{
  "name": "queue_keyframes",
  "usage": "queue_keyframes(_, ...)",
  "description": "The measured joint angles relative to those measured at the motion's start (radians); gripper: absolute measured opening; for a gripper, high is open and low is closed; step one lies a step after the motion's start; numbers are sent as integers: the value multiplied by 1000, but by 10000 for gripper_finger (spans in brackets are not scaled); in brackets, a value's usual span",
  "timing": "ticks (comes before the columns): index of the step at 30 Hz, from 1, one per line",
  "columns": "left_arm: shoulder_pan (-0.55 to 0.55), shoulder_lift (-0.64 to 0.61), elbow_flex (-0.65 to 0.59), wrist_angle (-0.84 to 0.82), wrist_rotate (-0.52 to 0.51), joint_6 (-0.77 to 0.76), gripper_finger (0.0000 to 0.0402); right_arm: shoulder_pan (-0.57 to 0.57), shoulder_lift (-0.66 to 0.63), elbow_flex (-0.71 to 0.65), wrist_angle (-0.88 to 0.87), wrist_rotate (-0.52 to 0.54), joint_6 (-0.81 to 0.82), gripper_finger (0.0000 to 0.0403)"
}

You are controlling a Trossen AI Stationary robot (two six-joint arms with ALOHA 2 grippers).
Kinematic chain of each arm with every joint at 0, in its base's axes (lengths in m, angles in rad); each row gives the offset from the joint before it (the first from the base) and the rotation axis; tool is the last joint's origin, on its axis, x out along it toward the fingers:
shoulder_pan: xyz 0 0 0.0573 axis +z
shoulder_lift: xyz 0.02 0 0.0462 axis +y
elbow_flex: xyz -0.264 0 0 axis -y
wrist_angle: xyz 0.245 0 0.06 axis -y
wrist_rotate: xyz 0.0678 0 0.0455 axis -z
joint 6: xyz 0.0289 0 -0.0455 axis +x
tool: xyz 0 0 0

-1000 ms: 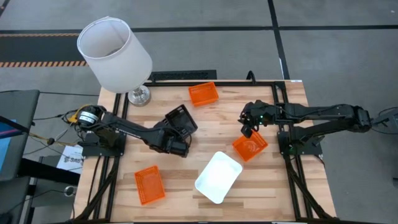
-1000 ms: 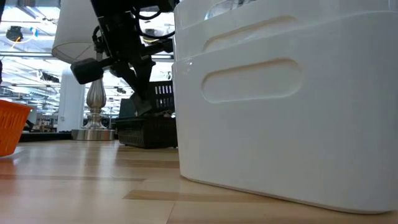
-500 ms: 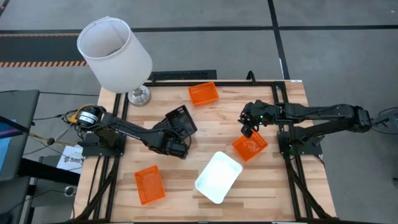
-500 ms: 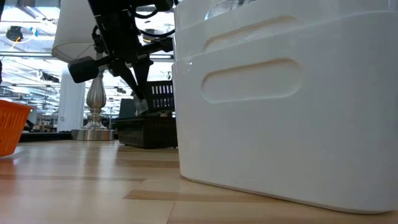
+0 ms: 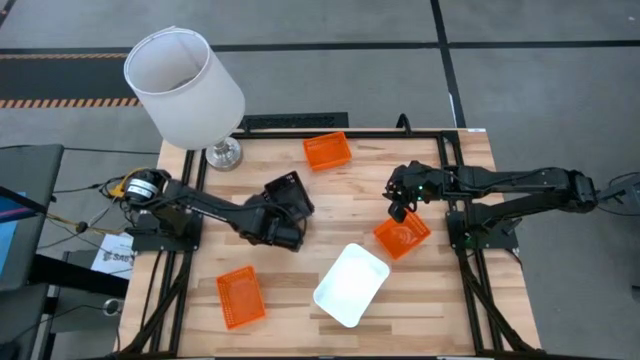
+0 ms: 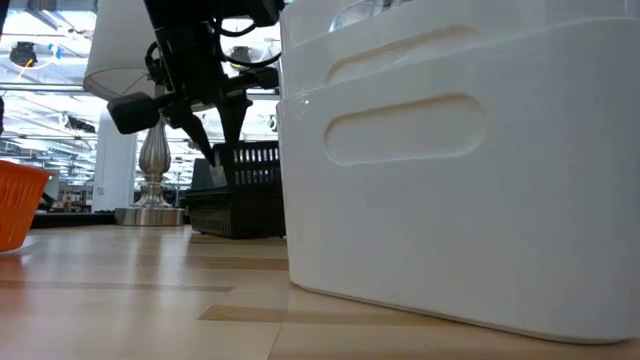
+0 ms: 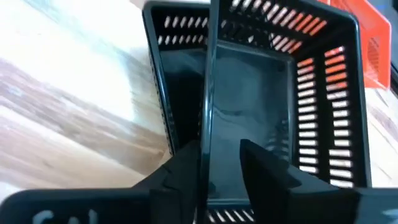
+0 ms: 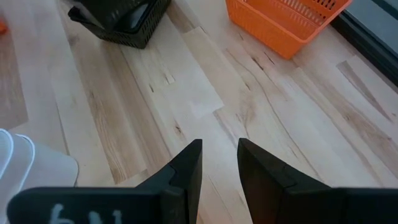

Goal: Stack baskets by color
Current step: Stack the right black bin on the black bins, then stack the bottom orange bin on the top orange bin

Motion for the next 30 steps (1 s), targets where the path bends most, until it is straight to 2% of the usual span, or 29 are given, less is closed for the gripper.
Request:
queue_keyframes(7,21,0,0,11,-28,-8,116,0,0,0,0,0,0,124)
queue_keyframes(17,-38,0,23,61,-39,-14,112,0,0,0,1,-1,0,124)
queue_keyframes(23,-55,-1,62,15,-74,-16,112,0,0,0,2,-1,0,124)
queue_keyframes(30,-56,-1,110,-162,-195,2,112,0,0,0,2,-1,1,124)
